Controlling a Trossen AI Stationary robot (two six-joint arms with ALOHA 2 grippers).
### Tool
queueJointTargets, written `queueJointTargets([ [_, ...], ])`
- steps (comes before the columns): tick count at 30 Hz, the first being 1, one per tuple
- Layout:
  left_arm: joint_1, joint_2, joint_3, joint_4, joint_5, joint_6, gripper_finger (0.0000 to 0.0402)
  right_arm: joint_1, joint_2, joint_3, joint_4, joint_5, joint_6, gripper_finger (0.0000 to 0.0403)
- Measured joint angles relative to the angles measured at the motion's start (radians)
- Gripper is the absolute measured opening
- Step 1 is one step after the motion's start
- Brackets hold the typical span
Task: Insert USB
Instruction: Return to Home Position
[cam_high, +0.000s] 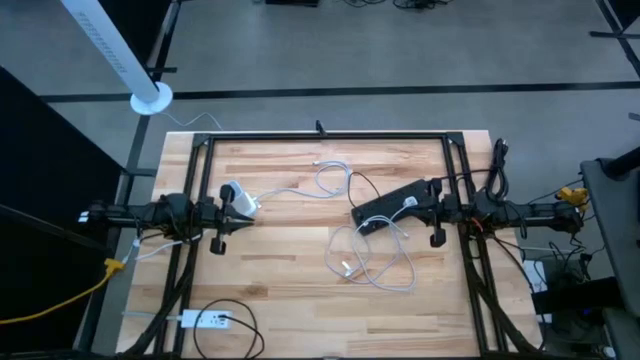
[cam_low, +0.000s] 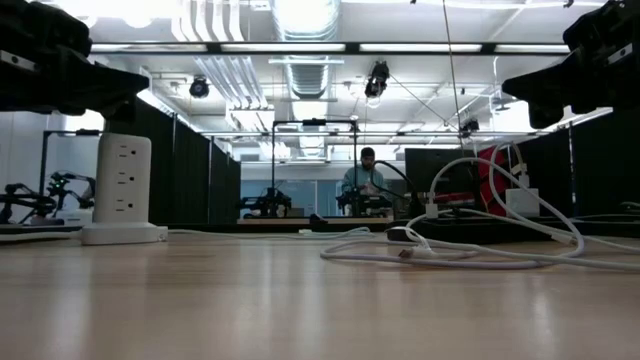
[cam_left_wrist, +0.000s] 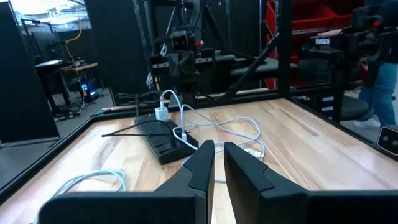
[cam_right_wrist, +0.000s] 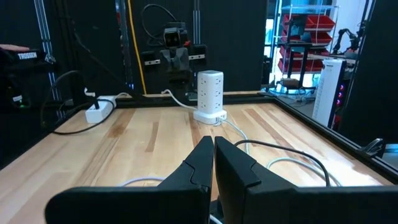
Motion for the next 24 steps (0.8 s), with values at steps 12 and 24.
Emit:
queueJointTargets([
  [12,0.001,0.019,0.0,0.0,0.0,0.0,0.0022,0.0,0.003,0.0,0.002,0.0,0.0,0.0],
  [24,0.001,0.023,0.0,0.0,0.0,0.0,0.0023,0.0,0.003,0.0,0.003,0.0,0.0,0.0],
])
